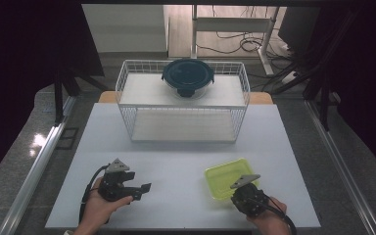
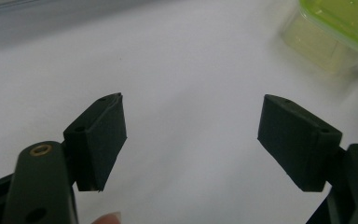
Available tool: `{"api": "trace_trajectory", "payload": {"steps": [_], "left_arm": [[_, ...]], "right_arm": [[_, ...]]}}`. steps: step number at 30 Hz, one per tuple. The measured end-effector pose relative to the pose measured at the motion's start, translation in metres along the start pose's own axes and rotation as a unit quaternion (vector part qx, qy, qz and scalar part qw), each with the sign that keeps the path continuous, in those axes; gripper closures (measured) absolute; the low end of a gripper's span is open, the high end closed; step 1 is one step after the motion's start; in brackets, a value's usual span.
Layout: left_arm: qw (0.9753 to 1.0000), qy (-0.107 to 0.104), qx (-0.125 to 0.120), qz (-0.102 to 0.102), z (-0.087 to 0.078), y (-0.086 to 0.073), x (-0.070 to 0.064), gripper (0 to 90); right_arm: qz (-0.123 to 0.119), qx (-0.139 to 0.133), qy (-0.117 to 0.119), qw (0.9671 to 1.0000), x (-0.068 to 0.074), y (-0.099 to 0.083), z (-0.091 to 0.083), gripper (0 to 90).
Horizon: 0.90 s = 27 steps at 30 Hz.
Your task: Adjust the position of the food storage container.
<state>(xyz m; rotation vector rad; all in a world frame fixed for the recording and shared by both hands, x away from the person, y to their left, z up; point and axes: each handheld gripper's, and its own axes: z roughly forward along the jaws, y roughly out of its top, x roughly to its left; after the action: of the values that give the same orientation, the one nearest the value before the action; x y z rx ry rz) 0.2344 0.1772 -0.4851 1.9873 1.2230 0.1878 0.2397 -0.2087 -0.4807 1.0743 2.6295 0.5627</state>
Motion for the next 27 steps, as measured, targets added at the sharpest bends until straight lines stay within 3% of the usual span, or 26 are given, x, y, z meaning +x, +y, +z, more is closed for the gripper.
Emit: {"api": "trace_trajectory", "payload": {"steps": [8, 13, 17, 22, 23, 27], "left_arm": [[1.0000, 0.001, -0.001, -0.001, -0.001, 0.000, 0.001, 22.9], [1.0000, 0.001, -0.001, -0.001, -0.001, 0.000, 0.002, 22.9], [1.0000, 0.002, -0.002, -0.002, -0.002, -0.001, 0.003, 22.9], [1.0000, 0.003, 0.000, -0.001, -0.002, -0.001, 0.004, 22.9], [1.0000, 0.003, -0.001, -0.002, -0.003, -0.001, 0.004, 22.9], [1.0000, 0.005, -0.001, -0.002, -0.002, -0.001, 0.004, 23.0]], "right_arm": [[-0.004, -0.007, 0.000, 1.0000, 0.012, 0.018, 0.011, 88.9], [-0.007, -0.007, 0.003, 0.9999, 0.014, 0.020, 0.012, 88.9], [0.003, -0.017, 0.025, 0.9995, 0.011, 0.016, 0.004, 88.9], [0.021, -0.047, 0.029, 0.9982, -0.001, 0.009, -0.020, 88.9], [0.039, -0.062, 0.017, 0.9972, -0.014, 0.004, -0.031, 88.9], [0.067, -0.075, -0.006, 0.9949, -0.036, -0.001, -0.039, 88.9]]}}
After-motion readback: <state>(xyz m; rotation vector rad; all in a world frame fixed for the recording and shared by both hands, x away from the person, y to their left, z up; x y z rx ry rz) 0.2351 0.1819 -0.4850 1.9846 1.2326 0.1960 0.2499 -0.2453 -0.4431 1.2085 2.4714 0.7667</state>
